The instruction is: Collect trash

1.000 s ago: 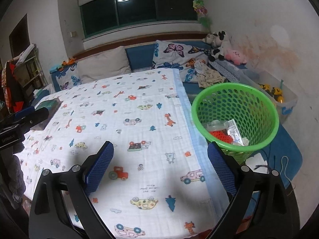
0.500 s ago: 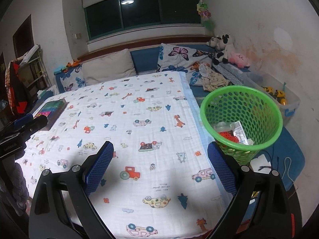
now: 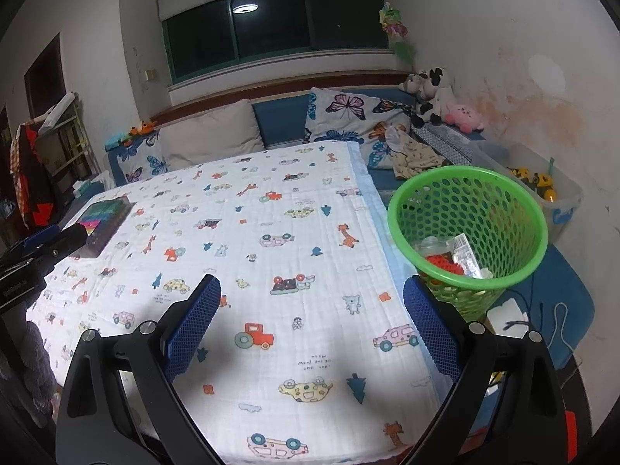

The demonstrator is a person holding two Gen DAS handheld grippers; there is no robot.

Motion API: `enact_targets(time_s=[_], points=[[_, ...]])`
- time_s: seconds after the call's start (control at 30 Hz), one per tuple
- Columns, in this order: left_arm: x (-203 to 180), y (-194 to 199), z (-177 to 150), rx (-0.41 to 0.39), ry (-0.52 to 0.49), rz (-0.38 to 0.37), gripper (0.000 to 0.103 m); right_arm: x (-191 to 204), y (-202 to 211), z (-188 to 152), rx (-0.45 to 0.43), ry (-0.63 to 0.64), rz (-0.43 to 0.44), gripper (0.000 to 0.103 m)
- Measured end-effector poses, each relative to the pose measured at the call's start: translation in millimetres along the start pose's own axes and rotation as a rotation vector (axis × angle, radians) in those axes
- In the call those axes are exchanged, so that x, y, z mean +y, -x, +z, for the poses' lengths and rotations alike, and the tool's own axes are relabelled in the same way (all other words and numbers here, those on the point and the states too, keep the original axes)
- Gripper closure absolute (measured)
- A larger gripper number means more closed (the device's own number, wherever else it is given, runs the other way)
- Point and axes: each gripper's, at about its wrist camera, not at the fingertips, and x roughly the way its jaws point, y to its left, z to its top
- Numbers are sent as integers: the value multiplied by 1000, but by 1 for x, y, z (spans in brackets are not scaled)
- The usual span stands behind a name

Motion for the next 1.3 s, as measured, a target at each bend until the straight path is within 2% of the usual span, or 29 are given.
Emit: enact_targets(time_s=[1.3], points=[[-6, -3, -9, 20, 1, 11, 7, 3, -2, -3, 3, -4, 4, 8]])
